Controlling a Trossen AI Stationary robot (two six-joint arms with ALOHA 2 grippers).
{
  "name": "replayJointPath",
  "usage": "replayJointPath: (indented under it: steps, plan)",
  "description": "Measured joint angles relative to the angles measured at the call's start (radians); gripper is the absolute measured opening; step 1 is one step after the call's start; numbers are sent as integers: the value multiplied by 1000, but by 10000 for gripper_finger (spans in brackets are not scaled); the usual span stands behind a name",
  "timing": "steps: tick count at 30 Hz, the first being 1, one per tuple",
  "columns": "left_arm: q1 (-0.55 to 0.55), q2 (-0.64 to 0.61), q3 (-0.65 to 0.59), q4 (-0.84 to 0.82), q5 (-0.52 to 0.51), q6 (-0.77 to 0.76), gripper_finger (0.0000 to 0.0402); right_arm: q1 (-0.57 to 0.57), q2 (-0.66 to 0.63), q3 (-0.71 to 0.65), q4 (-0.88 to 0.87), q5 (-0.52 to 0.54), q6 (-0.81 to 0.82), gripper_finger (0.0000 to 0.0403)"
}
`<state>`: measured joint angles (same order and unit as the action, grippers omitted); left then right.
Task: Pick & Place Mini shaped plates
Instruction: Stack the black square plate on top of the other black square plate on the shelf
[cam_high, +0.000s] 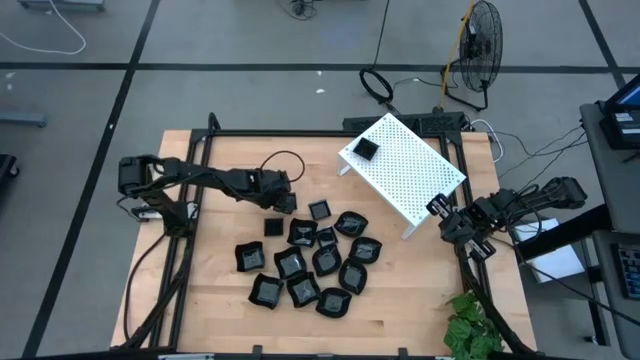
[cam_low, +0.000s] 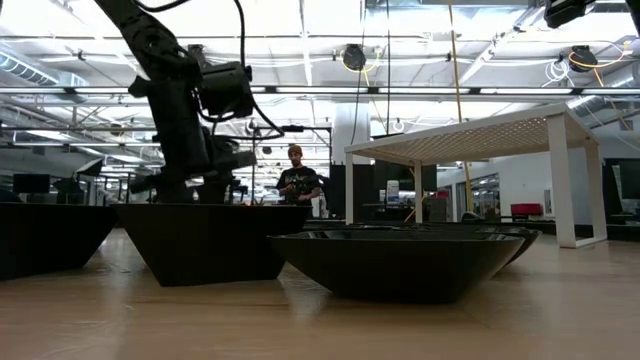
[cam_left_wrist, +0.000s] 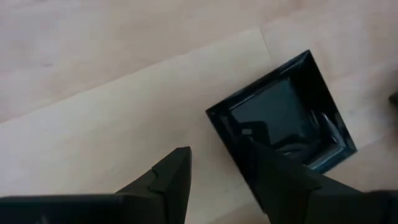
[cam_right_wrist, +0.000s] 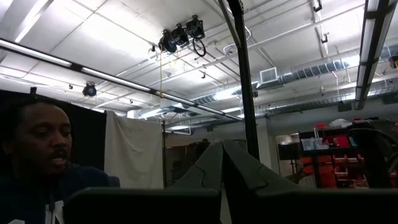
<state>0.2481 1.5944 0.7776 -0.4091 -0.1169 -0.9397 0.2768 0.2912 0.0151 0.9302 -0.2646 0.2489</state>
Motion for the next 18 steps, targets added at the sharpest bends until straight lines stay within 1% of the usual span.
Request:
replayJointPath:
  steps: [3, 6, 9, 15, 16, 18]
  plan:
    - [0, -4, 0, 15, -22, 6, 166, 0, 0, 0, -2, 0, 0, 0]
    - [0, -13, 0, 18, -26, 11, 149, 0, 0, 0, -1, 0, 0, 0]
    - [0, -11, 0, 19, -24, 12, 112, 0, 0, 0, -1, 0, 0, 0]
    - [0, -12, 0, 11, -15, 19, 18, 0, 0, 0, -2, 0, 0, 0]
    - [0, -12, 1, 12, -15, 20, 10, 0, 0, 0, -2, 0, 0, 0]
    - [0, -12, 1, 14, -16, 30, 10, 0, 0, 0, -1, 0, 0, 0]
